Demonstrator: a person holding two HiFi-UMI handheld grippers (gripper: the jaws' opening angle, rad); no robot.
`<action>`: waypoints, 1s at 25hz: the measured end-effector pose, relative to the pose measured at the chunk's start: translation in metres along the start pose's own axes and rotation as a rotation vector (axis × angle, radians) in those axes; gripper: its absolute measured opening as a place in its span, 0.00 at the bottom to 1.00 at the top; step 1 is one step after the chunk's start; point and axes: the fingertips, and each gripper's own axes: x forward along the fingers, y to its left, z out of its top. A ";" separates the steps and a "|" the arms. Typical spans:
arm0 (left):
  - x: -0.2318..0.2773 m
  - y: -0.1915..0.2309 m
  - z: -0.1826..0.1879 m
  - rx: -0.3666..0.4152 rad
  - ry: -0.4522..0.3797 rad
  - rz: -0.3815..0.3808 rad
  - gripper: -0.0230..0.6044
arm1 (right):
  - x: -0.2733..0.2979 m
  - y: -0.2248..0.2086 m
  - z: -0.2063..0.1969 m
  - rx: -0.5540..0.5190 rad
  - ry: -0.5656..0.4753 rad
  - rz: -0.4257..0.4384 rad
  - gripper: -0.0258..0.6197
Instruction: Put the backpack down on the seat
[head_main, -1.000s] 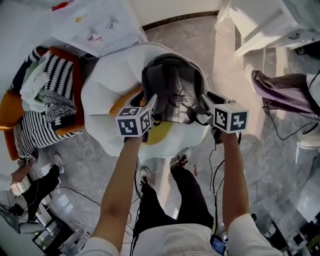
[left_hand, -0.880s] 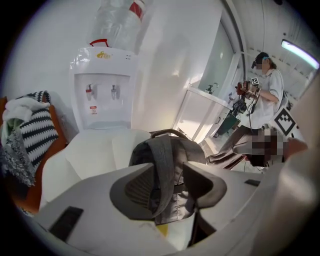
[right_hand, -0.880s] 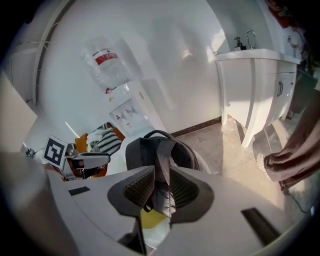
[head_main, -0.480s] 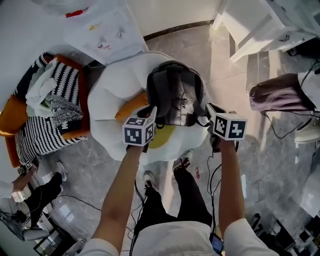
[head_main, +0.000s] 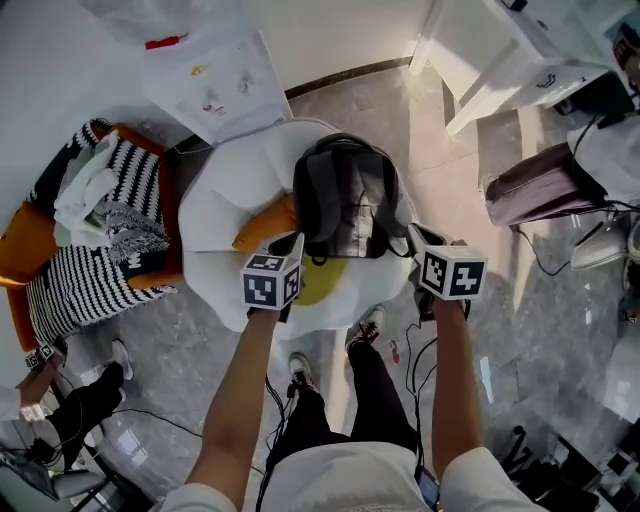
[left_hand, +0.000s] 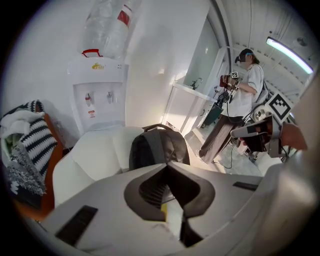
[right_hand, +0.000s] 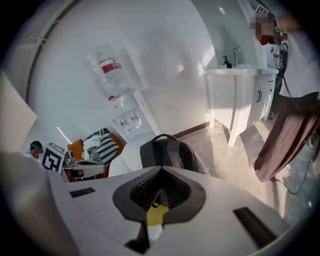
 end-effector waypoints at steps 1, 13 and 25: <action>-0.005 -0.001 -0.001 0.006 0.000 -0.002 0.03 | -0.004 0.003 -0.002 0.001 -0.003 -0.003 0.04; -0.072 -0.016 0.003 0.063 -0.081 -0.021 0.03 | -0.063 0.049 -0.011 -0.006 -0.085 -0.002 0.04; -0.150 -0.027 0.005 0.137 -0.183 -0.012 0.03 | -0.120 0.109 -0.014 -0.112 -0.147 0.028 0.04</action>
